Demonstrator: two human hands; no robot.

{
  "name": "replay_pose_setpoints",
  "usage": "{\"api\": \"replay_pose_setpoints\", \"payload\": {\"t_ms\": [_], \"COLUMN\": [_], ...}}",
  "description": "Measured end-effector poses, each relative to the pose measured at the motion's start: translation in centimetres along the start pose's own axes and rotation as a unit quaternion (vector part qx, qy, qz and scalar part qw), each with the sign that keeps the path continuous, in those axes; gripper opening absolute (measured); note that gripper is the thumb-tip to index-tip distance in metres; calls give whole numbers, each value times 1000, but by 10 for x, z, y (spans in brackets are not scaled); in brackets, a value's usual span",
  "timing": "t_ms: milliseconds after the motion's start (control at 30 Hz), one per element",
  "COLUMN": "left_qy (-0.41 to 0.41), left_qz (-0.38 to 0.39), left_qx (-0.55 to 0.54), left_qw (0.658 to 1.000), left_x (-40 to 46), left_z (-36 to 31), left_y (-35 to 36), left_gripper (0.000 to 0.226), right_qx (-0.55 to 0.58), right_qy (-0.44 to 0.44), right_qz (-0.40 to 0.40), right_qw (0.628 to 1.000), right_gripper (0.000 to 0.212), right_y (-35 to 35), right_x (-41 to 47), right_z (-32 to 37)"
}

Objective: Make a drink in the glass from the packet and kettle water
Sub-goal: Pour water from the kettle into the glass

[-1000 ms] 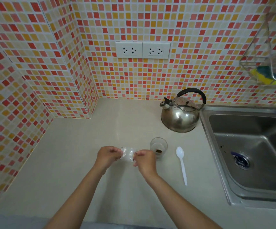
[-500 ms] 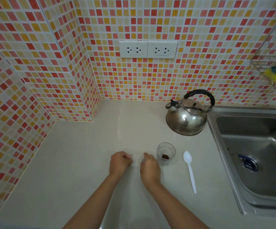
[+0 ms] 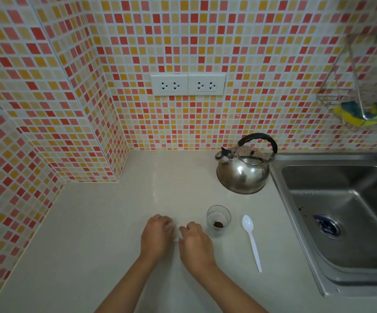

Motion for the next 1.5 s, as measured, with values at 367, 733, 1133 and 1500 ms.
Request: {"api": "replay_pose_setpoints", "payload": {"t_ms": [367, 733, 1133, 1500], "left_qy": [143, 133, 79, 89], "left_qz": [-72, 26, 36, 28], "left_qx": [-60, 43, 1, -99], "left_qw": [985, 990, 996, 991], "left_x": [93, 164, 176, 153], "left_z": [-173, -248, -246, -240], "left_y": [-86, -35, -24, -68], "left_gripper": [25, 35, 28, 36], "right_qx": [99, -124, 114, 151], "right_qy": [-10, 56, 77, -12], "right_qz": [-273, -30, -23, -42], "right_qw": [957, 990, 990, 988], "right_gripper": [40, 60, 39, 36], "right_y": [-260, -278, -274, -307], "right_x": [40, 189, 214, 183], "right_z": [-46, -139, -158, -119]}}
Point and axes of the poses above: each hand's wrist, its own x-axis towards the middle knuckle, its own y-axis out of the palm, z = x × y, the point moved 10 cm from there along x, towards the middle knuckle, and after that the axes turned 15 degrees about x, right-handed, at the moved point
